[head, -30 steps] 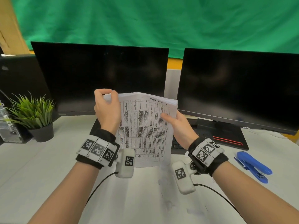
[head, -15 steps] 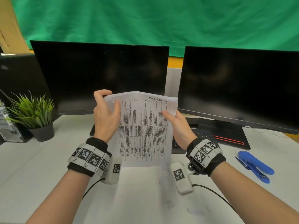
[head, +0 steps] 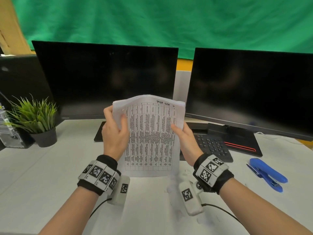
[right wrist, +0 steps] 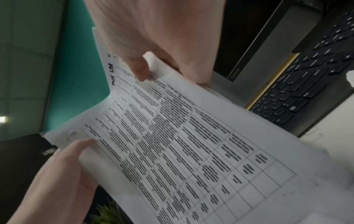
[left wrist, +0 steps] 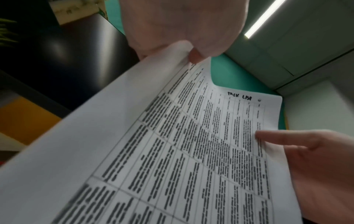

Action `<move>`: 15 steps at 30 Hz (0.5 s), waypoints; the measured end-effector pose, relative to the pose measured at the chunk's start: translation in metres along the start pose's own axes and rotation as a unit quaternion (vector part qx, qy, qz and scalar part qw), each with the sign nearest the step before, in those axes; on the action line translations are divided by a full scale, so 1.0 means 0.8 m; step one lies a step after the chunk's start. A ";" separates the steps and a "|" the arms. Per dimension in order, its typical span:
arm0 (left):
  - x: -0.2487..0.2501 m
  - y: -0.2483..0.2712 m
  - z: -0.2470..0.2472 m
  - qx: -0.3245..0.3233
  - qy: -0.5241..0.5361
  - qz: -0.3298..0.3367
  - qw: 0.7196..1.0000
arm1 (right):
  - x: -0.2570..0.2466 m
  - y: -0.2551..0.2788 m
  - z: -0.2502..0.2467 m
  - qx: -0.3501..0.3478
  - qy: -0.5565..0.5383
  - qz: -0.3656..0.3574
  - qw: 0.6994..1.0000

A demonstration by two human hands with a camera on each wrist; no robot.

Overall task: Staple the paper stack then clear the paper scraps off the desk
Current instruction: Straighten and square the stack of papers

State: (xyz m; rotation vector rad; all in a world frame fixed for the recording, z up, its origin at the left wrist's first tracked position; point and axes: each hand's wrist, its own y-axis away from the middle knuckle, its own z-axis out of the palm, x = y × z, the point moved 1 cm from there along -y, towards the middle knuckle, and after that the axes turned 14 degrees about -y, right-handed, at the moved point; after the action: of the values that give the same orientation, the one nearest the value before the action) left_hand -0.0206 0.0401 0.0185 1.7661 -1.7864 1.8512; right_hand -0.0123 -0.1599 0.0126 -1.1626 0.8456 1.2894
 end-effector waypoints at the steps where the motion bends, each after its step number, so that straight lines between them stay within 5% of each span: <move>1: -0.004 0.001 0.002 0.004 -0.011 0.008 1.000 | 0.003 0.002 0.001 -0.001 0.011 0.002 1.000; 11: 0.054 -0.029 -0.014 0.041 0.010 0.066 0.997 | -0.062 0.004 0.000 0.029 0.030 -0.084 0.996; 15: 0.089 -0.053 0.003 -0.041 0.041 -0.009 0.998 | -0.108 0.000 -0.029 0.088 0.098 -0.109 0.985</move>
State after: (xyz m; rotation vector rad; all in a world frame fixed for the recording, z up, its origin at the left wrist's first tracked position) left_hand -0.0164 0.0080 0.0945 1.6477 -1.7846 1.7879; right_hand -0.0213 -0.2052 0.0889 -1.2168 0.9281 0.9131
